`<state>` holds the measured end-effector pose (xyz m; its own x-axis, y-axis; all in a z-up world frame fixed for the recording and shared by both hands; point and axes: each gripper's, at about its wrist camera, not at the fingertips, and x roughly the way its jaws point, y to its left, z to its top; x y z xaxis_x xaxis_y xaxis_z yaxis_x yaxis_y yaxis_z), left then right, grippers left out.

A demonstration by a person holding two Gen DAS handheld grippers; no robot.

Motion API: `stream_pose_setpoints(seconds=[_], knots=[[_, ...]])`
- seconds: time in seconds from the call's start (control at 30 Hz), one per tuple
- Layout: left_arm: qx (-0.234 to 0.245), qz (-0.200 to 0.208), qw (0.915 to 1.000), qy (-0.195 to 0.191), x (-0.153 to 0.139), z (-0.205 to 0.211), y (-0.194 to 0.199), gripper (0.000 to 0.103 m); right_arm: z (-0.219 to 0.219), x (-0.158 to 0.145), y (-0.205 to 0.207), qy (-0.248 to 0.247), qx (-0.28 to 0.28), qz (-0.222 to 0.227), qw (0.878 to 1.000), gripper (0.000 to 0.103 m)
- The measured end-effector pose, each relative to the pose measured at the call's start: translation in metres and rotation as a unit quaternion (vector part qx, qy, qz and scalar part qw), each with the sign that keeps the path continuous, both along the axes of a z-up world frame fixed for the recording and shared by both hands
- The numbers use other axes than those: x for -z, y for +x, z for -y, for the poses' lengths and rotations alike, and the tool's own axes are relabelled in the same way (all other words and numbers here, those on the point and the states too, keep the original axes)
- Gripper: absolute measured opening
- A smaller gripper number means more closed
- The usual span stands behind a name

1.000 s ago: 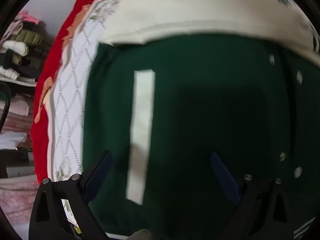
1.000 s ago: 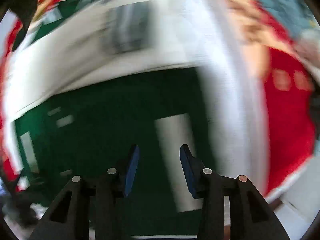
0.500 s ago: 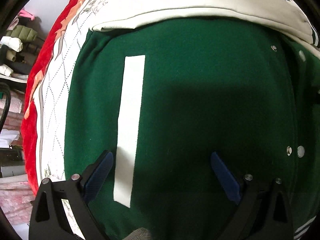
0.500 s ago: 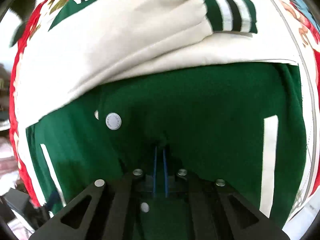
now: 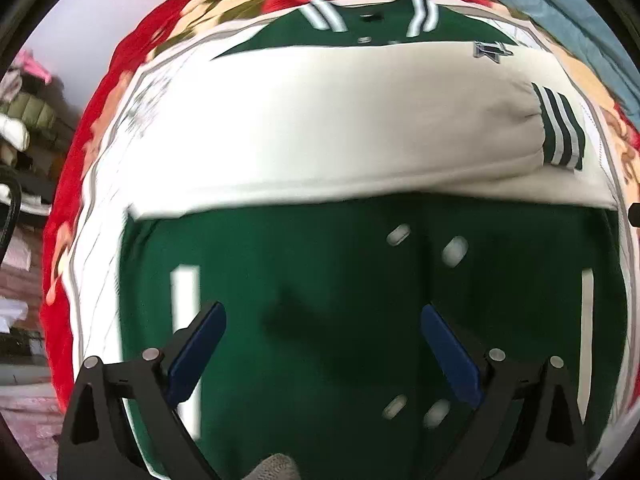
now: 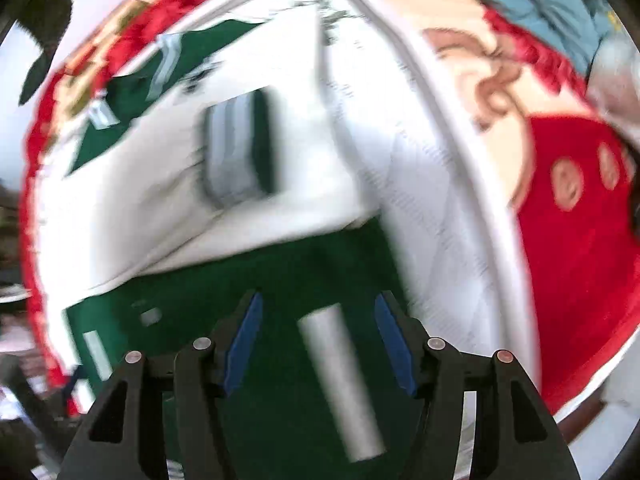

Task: Fold large clothes

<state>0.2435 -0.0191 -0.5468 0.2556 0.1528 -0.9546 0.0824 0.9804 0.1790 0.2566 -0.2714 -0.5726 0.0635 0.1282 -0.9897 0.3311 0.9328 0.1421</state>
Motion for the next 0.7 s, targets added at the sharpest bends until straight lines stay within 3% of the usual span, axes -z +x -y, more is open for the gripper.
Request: stream_pose_setpoints(seconds=[0.07,0.1,0.13,0.17,0.23,0.3,0.4,0.43,0.47,0.57,0.6,0.63,0.7], knots=[[0.006,0.001,0.9998,0.019,0.016,0.02,0.012,0.1,0.019,0.015,0.02,-0.011,-0.024,-0.008,1.0,0.06],[0.01,0.001,0.9992,0.039,0.026,0.029,0.017,0.1,0.022,0.032,0.03,-0.018,-0.046,-0.024,0.998,0.052],[0.016,-0.002,0.9978,0.064,0.042,0.041,0.021,0.1,0.025,0.044,0.039,-0.018,-0.062,-0.037,0.997,0.04],[0.019,-0.008,0.9966,0.079,0.051,0.044,0.022,0.102,0.032,0.054,0.045,-0.01,-0.069,-0.047,0.996,0.016],[0.022,0.006,0.9936,0.111,0.062,0.052,0.022,0.103,0.054,0.066,0.048,0.027,-0.033,-0.041,0.998,0.016],[0.012,0.012,0.993,0.117,0.062,0.05,0.019,0.103,0.087,0.075,0.041,0.086,0.037,-0.037,0.995,0.016],[-0.01,0.006,0.9923,0.123,0.062,0.047,0.015,0.103,0.129,0.089,0.028,0.216,0.108,-0.052,0.969,0.023],[-0.018,0.002,0.9917,0.127,0.062,0.047,0.014,0.103,0.134,0.088,0.029,0.226,0.1,-0.049,0.968,0.028],[-0.023,0.001,0.9912,0.13,0.062,0.052,0.016,0.103,0.136,0.085,0.031,0.219,0.077,-0.042,0.972,0.034],[-0.04,0.003,0.9876,0.152,0.063,0.054,0.018,0.103,0.123,0.084,0.042,0.188,-0.014,-0.03,0.982,0.036],[-0.044,0.004,0.9863,0.159,0.064,0.06,0.016,0.103,0.115,0.088,0.046,0.189,-0.045,-0.029,0.98,0.021],[-0.048,0.005,0.9852,0.164,0.065,0.062,0.016,0.103,0.108,0.088,0.049,0.142,-0.083,-0.034,0.986,0.009],[-0.059,0.007,0.9851,0.161,0.066,0.062,0.017,0.103,0.11,0.087,0.057,0.092,-0.105,-0.029,0.99,0.009]])
